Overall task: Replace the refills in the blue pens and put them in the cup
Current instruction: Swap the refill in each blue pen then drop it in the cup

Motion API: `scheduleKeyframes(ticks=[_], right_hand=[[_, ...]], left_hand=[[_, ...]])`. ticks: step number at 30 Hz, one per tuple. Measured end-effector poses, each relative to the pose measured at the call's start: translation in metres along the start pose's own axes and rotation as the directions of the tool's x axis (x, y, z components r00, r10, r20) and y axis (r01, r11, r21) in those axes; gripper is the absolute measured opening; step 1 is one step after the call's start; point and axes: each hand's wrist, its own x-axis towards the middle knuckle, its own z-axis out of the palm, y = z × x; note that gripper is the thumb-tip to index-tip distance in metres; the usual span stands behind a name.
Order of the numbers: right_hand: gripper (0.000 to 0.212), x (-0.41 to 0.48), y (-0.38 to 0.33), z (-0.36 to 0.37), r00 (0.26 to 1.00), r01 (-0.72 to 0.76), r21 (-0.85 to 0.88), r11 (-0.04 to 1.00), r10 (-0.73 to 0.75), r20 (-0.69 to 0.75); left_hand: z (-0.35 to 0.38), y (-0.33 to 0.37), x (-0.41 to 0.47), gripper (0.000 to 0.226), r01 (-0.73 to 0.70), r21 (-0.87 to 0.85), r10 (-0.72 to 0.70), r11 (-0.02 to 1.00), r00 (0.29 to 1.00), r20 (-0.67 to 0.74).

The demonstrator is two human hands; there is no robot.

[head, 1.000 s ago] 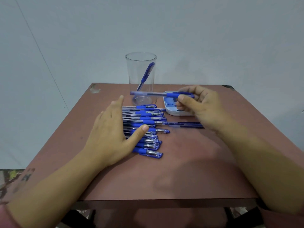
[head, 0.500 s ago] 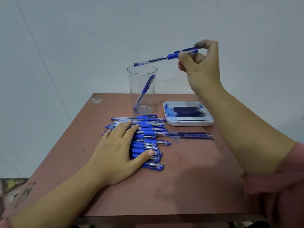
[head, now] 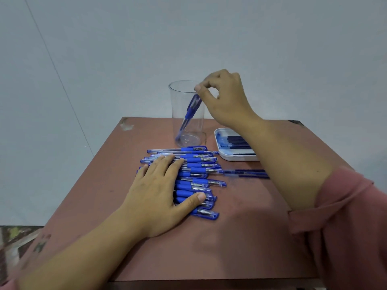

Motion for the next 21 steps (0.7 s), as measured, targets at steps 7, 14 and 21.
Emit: scheduleKeyframes(ticks=[7,14,21], right_hand=[[0.026,-0.023,0.003,-0.013,1.0,0.01,0.048,0.999,-0.01,-0.02],[0.013,-0.092,0.02,-0.041,0.963,-0.059,0.048,0.997,0.044,0.267],[0.023,-0.123,0.022,-0.036,0.902,-0.054,-0.018,0.998,0.056,0.428]], left_hand=[[-0.001,0.001,0.0,0.101,0.002,0.009,-0.002,1.0,1.0,0.009],[-0.001,0.001,0.0,0.102,-0.002,0.005,0.002,1.0,1.0,0.001],[0.0,0.002,-0.001,0.102,-0.011,-0.003,0.011,1.0,1.0,-0.027]])
